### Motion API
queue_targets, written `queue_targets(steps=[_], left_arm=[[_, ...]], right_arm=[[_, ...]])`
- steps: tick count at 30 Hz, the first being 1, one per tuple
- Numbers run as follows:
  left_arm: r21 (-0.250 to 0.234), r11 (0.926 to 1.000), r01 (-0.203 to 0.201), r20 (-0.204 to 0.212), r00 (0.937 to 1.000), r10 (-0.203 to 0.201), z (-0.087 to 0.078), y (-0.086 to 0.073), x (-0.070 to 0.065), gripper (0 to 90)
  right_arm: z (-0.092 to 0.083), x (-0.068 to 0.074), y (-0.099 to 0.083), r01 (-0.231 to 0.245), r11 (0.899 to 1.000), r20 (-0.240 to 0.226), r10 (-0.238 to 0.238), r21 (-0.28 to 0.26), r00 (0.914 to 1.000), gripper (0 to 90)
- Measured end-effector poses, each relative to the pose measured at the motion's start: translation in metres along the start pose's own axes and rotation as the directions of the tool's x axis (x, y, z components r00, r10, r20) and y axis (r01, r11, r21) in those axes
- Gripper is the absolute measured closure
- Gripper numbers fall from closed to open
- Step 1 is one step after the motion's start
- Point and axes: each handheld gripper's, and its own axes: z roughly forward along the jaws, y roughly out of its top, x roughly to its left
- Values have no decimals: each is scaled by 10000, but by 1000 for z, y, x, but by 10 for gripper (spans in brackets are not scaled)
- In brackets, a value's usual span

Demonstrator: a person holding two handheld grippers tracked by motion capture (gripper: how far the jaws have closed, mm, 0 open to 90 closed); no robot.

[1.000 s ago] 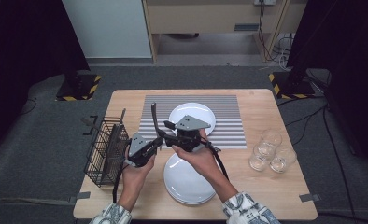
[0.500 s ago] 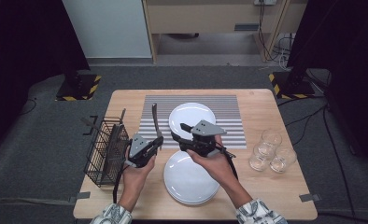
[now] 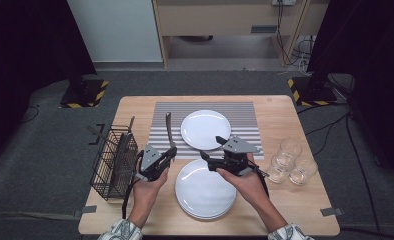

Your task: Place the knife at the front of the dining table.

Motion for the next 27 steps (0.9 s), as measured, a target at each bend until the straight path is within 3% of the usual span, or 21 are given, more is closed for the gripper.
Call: queue_targets(steps=[14,27], left_arm=[[-92,10000,-1,-46,10000,1,-2,4,-3,887],[-119,9999,-48,-154,9999,46,4,13,-6,887]], right_arm=[[-13,-14,-32,-143,9992,646,118,386,9978,212],[-19,-17,-41,-122,9991,1071,79,396,9942,192]])
